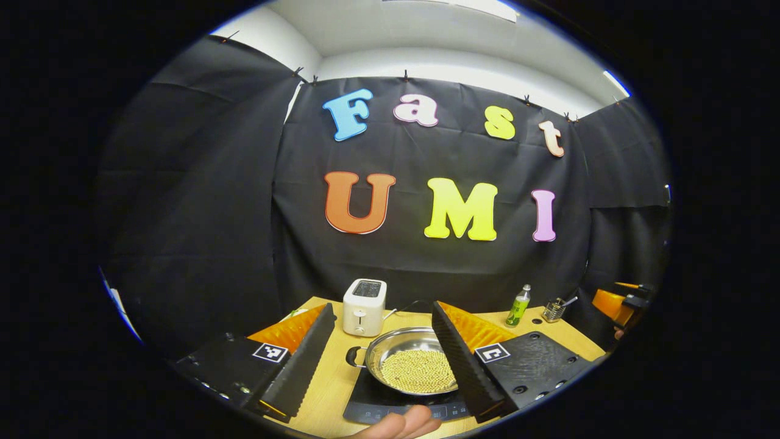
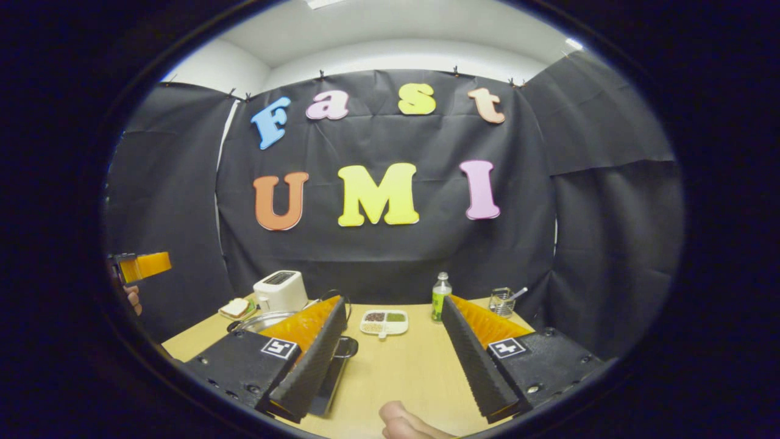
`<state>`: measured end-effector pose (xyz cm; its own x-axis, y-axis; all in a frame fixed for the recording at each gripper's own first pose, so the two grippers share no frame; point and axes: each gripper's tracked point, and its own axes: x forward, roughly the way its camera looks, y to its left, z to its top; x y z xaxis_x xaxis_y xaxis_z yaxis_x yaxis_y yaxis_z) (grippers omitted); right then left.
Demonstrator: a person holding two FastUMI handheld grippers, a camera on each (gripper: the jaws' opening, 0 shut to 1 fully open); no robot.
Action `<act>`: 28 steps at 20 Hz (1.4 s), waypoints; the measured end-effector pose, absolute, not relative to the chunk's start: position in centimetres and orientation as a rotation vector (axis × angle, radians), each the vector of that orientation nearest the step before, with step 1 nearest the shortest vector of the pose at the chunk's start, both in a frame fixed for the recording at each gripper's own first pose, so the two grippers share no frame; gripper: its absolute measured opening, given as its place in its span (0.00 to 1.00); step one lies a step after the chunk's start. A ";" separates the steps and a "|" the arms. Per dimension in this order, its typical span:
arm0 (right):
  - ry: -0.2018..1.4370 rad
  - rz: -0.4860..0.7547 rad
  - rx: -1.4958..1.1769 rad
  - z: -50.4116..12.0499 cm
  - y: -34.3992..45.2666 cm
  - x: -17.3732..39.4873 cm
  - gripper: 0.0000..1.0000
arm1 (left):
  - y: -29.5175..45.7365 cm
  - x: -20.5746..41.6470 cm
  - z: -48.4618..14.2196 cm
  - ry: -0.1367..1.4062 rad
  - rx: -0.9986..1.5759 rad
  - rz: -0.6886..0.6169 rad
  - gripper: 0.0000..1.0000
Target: First push the handle of the pot to place it horizontally, then grasp the pot with both hands and set it on the induction cooktop.
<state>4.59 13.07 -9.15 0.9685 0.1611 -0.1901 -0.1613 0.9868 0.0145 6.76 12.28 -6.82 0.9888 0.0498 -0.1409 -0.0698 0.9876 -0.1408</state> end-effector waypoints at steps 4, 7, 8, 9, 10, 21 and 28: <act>0.102 0.140 -0.022 -5.6 10.6 1.1 0.96 | 10.1 3.0 -4.2 0.052 -0.158 0.037 0.95; 0.080 0.114 -0.047 -5.0 8.2 -1.5 0.96 | 8.6 0.7 -4.0 0.030 -0.207 0.018 0.95; 0.072 0.102 -0.055 -4.9 7.4 -2.0 0.96 | 8.2 0.1 -4.0 0.029 -0.211 0.017 0.95; 0.060 0.089 -0.055 -4.5 6.7 -2.4 0.96 | 7.7 -0.2 -3.8 0.022 -0.203 0.012 0.95; 0.051 0.084 -0.058 -4.3 6.2 -2.9 0.96 | 7.1 -0.5 -3.5 0.013 -0.186 -0.002 0.95; -0.006 0.050 0.036 -3.4 1.0 -4.4 0.96 | 3.5 -1.1 -2.7 -0.004 -0.102 -0.057 0.95; -0.018 0.043 0.082 -4.3 -1.3 -4.5 0.96 | 3.9 -1.8 -1.8 -0.041 -0.118 -0.030 0.95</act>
<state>-4.53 -1.30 -4.28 0.9989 0.0421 0.0193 -0.0435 0.9957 0.0818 -1.83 3.86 -1.81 0.9987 -0.0272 0.0431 0.0321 0.9926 -0.1174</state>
